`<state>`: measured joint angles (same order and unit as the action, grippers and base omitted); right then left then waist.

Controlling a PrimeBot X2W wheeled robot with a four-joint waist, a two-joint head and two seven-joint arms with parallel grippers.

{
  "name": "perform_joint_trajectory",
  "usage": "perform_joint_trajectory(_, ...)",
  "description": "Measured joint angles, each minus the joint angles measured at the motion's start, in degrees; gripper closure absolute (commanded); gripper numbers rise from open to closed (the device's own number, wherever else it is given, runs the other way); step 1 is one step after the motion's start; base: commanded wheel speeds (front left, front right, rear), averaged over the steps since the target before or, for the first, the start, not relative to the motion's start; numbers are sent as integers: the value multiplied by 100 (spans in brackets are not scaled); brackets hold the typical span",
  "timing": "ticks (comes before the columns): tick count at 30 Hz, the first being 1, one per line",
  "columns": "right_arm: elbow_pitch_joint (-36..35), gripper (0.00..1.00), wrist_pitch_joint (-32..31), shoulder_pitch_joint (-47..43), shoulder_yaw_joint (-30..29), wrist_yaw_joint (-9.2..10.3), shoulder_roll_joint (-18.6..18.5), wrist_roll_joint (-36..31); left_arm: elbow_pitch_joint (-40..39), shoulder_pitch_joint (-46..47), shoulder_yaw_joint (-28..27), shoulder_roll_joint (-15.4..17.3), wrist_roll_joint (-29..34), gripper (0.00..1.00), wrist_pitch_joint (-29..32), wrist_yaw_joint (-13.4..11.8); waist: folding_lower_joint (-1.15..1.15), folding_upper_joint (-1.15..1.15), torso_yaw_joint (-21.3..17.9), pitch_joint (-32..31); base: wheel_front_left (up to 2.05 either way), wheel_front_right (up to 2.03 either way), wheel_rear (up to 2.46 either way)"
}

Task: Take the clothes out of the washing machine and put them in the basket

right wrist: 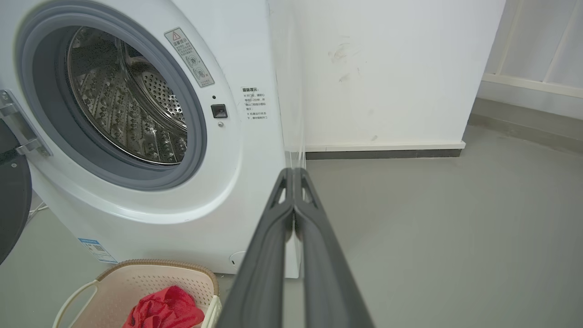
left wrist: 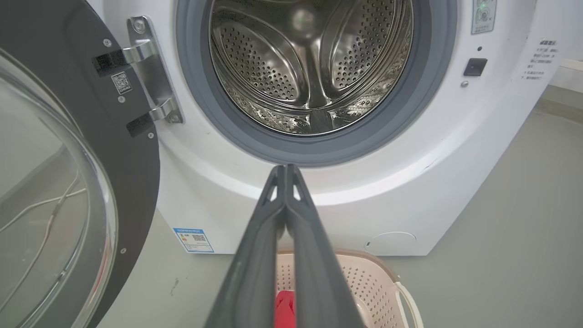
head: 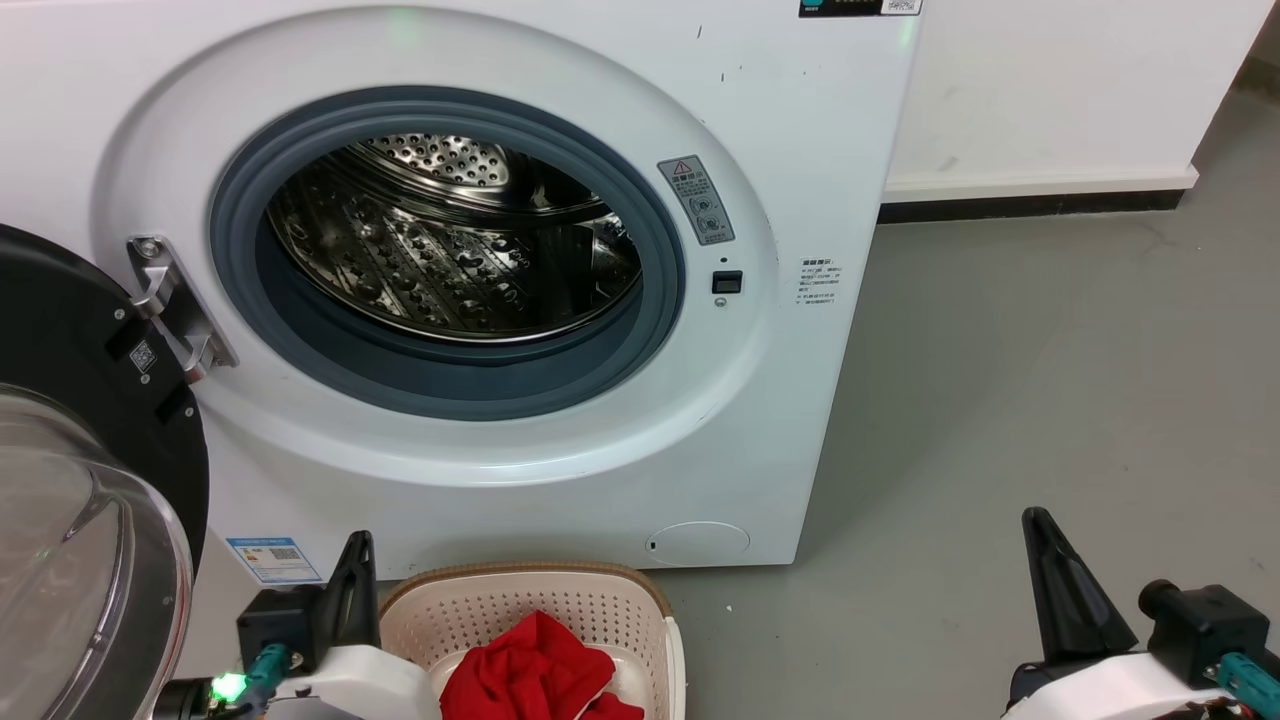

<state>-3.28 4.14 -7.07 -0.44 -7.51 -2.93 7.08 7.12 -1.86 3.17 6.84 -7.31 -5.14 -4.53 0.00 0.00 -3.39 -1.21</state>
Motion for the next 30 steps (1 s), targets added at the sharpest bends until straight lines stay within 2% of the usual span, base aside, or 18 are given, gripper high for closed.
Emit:
perform_joint_trajectory(16, 386, 100, -119, 214, 5, 0, -86, 1935, 109, 92, -174, -65, -1800, 100, 218, 237, 0, 0, 44, 18, 0, 0, 0)
perform_joint_trajectory(17, 461, 100, -141, 253, 5, 0, -105, 2348, 138, 120, -209, -88, -2196, 100, 272, 303, 0, 0, 55, 22, 0, 0, 0)
perform_joint_trajectory(30, 691, 100, -225, 462, -15, 0, -143, 3566, 240, 233, -352, -151, -3371, 100, 432, 456, 0, 0, 91, 37, 0, 0, 0)
